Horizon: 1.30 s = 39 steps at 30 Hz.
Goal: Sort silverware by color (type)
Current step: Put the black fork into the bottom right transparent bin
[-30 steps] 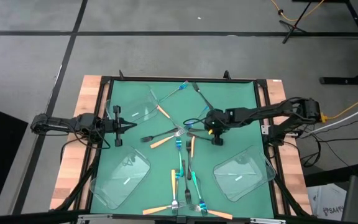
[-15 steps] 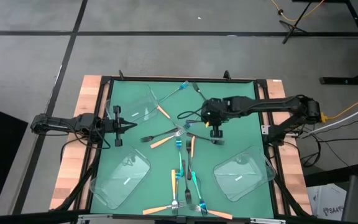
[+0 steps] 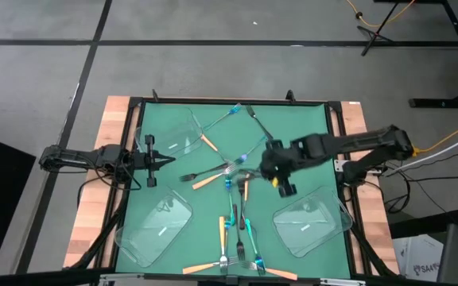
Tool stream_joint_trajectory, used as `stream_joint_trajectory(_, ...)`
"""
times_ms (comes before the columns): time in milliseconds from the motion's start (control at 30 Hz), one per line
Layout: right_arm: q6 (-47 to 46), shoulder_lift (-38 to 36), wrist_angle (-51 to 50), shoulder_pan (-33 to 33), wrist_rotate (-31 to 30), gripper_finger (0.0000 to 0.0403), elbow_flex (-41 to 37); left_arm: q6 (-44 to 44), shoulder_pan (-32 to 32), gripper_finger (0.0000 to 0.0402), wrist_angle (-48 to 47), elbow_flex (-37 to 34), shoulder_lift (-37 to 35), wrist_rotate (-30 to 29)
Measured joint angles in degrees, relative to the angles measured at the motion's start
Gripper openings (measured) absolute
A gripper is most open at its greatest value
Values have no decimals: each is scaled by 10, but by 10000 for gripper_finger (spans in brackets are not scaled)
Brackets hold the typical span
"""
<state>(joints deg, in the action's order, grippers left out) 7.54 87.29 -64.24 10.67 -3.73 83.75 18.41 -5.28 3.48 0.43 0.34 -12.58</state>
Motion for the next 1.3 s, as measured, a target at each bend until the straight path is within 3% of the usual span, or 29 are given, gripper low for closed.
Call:
stream_joint_trajectory(567, -276, 0, -172, 242, -28, 0, 1, 1, 0, 0, 0, 0, 0, 0)
stream_joint_trajectory(900, -384, 0, -201, 389, -25, 0, 0, 1, 0, 0, 0, 0, 0, 0)
stream_joint_trajectory(1067, -421, 0, -184, 429, -27, 0, -32, 1, 0, 0, 0, 0, 0, 0)
stream_joint_trajectory(1300, -420, 0, -157, 433, -33, 0, -102, 1, 0, 0, 0, 0, 0, 0)
